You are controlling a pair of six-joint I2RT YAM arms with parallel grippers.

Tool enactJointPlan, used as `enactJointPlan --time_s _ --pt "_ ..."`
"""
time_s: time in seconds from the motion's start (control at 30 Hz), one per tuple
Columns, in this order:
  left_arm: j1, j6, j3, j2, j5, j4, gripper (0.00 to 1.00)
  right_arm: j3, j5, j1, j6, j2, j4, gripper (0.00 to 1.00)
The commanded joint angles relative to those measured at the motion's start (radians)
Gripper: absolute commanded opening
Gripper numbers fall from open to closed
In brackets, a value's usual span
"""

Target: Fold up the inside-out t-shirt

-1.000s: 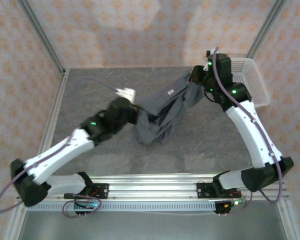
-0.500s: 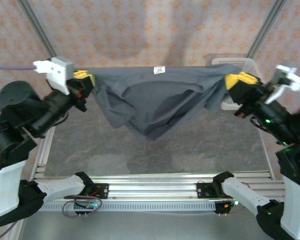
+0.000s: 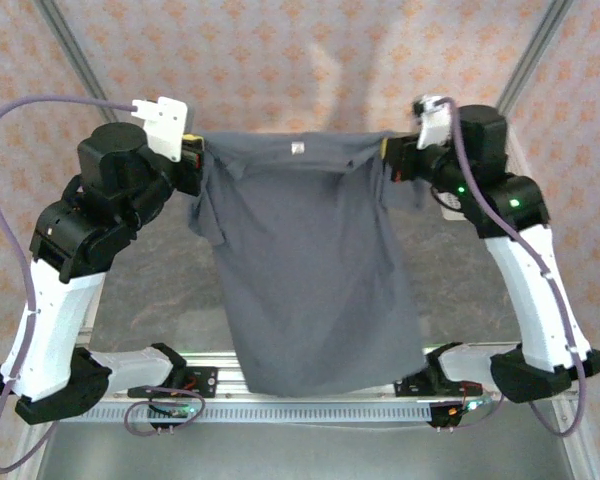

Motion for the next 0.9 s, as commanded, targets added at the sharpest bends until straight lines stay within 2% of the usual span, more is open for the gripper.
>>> enactJointPlan --time_s 0.0,0.13,0.3,0.5,0.63,0.73,0.87 --pt "0.009 -0.028 -0.026 -0.045 0.099 0.001 0.0 0.01 -0.135 -0.004 0.04 -0.091 0.009 0.0" --pt "0.009 0.017 -0.114 -0.153 0.019 0.121 0.0 -0.072 -0.053 -0.003 0.052 -0.256 0.188 0.0" --pt "0.008 0.043 -0.078 -0.225 0.015 0.177 0.0 -0.007 -0.158 -0.004 0.063 -0.315 0.227 0.0" --pt "0.008 0.054 0.025 -0.264 0.077 0.182 0.0 0.055 -0.201 -0.003 0.095 -0.361 0.263 0.0" --pt "0.009 0.052 0.156 -0.181 0.058 0.099 0.0 0.076 -0.168 -0.004 0.132 -0.355 0.307 0.0" --pt "0.008 0.051 0.24 -0.071 0.016 0.03 0.0 0.125 -0.048 -0.003 0.153 -0.293 0.269 0.0" --pt "0.01 0.072 0.255 0.072 -0.044 0.03 0.0 0.201 0.091 -0.003 0.14 -0.15 0.179 0.0"
